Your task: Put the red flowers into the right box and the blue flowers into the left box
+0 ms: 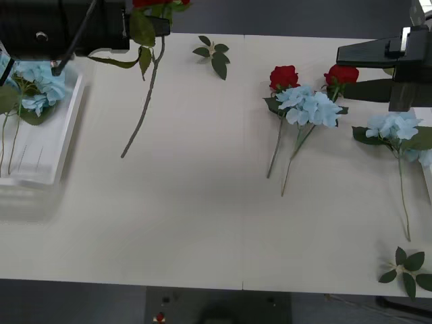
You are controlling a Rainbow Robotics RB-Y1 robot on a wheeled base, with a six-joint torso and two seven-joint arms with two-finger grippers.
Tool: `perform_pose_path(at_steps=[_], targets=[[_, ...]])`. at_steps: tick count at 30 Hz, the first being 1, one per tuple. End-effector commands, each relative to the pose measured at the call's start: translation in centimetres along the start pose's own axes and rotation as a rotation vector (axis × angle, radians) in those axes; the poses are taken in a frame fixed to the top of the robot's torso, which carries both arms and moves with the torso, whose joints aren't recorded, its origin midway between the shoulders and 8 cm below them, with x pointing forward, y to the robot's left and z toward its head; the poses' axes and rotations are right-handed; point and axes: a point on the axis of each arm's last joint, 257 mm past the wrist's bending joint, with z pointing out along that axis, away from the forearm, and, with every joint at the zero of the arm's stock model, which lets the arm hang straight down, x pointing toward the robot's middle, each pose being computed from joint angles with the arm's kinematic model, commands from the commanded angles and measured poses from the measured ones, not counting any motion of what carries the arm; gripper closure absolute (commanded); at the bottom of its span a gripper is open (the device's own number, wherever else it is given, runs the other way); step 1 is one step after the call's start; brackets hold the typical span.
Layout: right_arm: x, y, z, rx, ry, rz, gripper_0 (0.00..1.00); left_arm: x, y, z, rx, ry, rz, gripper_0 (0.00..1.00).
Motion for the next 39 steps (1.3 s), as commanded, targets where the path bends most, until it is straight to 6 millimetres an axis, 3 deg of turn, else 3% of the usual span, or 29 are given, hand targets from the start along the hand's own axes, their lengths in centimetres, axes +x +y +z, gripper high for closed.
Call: perform_pose_path(at_steps=[1,5,9,14,17,28,39], targets=[[2.4,2.0,1.1,-0.076,0.04,-0.024,0.0,-1.5,-2.9,1.5,0.107,-0.115,0.091,1.0],[4.5,2.2,2.3,-0.126,0.034,0.003,0.0,-1.4,-3.8,2.8,0.149,-0.163,0.12,1.0],[7.3,1.0,4.2,-0.124,0.035,-0.007,0.0,-1.0,-4.3,4.6,0.163,-0.181,0.127,1.0],[8.9,0.0,6.7,-0.137,0.009,-0.075,0.0,-0.9,-5.0,7.1,0.152,-0.218,0.133,1.0],[9.0,-0.3,8.4,-0.146,-0.046,-0.118,0.0,-0.4,-5.5,8.4,0.151,-0.224,0.137,1.0],[8.0,-1.5,12.9,-0.159,-0.154,-0.235,0.0,1.1,-5.9,9.5,0.162,-0.192,0.142,1.0],[6.4,1.5,17.7,-0.224,-0.249,-0.238,0.0,1.4,-5.8,9.6,0.16,-0.189,0.143,1.0]])
